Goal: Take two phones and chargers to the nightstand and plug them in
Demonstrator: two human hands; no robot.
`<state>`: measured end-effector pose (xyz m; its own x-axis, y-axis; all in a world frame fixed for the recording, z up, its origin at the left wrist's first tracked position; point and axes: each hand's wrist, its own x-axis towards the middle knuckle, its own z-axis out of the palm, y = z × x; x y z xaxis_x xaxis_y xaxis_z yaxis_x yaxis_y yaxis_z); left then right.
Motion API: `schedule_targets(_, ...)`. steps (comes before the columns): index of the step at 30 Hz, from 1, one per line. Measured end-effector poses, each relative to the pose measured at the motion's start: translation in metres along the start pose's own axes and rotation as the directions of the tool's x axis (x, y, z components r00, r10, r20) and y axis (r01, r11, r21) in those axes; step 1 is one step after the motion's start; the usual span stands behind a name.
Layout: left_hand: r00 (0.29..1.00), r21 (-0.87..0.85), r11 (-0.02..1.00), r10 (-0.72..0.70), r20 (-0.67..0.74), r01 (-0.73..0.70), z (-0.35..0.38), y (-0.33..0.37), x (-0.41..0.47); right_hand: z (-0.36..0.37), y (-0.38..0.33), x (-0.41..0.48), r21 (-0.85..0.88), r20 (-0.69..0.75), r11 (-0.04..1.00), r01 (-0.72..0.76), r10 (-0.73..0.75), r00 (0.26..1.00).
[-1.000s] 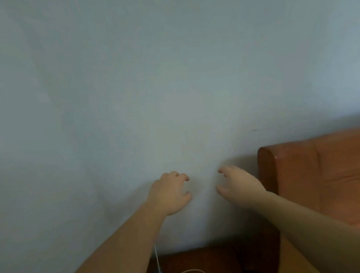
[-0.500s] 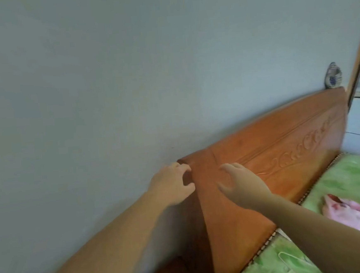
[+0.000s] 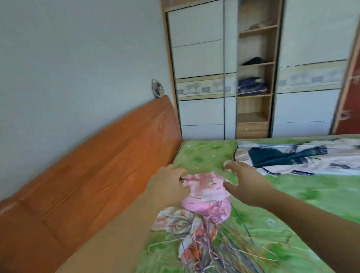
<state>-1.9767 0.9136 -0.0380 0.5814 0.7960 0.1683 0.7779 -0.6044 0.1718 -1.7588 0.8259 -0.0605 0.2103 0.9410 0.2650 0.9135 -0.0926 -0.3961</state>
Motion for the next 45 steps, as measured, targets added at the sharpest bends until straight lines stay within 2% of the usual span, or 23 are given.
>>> schedule_targets(5, 0.951, -0.040, 0.953, 0.303, 0.057, -0.301, 0.033, 0.124, 0.061, -0.060, 0.121, -0.064, -0.040, -0.115, 0.956, -0.292, 0.286, 0.951)
schedule_targets(10, 0.843, -0.110, 0.849, 0.527, 0.104, -0.517, 0.060, 0.229, 0.103, -0.109, 0.188, -0.133, -0.085, -0.253, 0.817, -0.570, 0.536, 0.805)
schedule_targets(14, 0.708, -0.160, 0.720, 0.694, 0.133, -0.676, 0.083, 0.297, 0.120, -0.133, 0.204, -0.189, -0.104, -0.360, 0.645, -0.757, 0.685, 0.633)
schedule_targets(19, 0.480, -0.272, 0.499, 0.866, 0.138, -0.823, 0.111, 0.363, 0.111, -0.144, 0.188, -0.265, -0.089, -0.462, 0.354, -0.931, 0.813, 0.354)
schedule_targets(24, 0.285, -0.319, 0.317, 0.948, 0.144, -0.893, 0.122, 0.423, 0.070, -0.152, 0.147, -0.342, -0.003, -0.520, 0.119, -0.993, 0.848, 0.103)
schedule_targets(29, 0.114, -0.331, 0.135, 0.990, 0.081, -0.934, 0.105, 0.487, 0.005, -0.171, 0.105, -0.419, 0.074, -0.584, -0.041, -0.996, 0.808, -0.076)
schedule_targets(32, 0.032, -0.363, 0.046, 0.998, 0.044, -0.930, 0.097, 0.513, -0.039, -0.180, 0.087, -0.462, 0.117, -0.604, -0.108, -0.987, 0.782, -0.157)
schedule_targets(36, -0.023, -0.389, -0.010, 0.999, 0.030, -0.921, 0.090, 0.535, -0.089, -0.183, 0.073, -0.508, 0.168, -0.600, -0.163, -0.972, 0.766, -0.232)
schedule_targets(45, -0.023, -0.376, -0.010, 0.999, 0.030, -0.927, 0.085, 0.575, -0.151, -0.200, 0.066, -0.577, 0.219, -0.571, -0.155, -0.963, 0.780, -0.255)
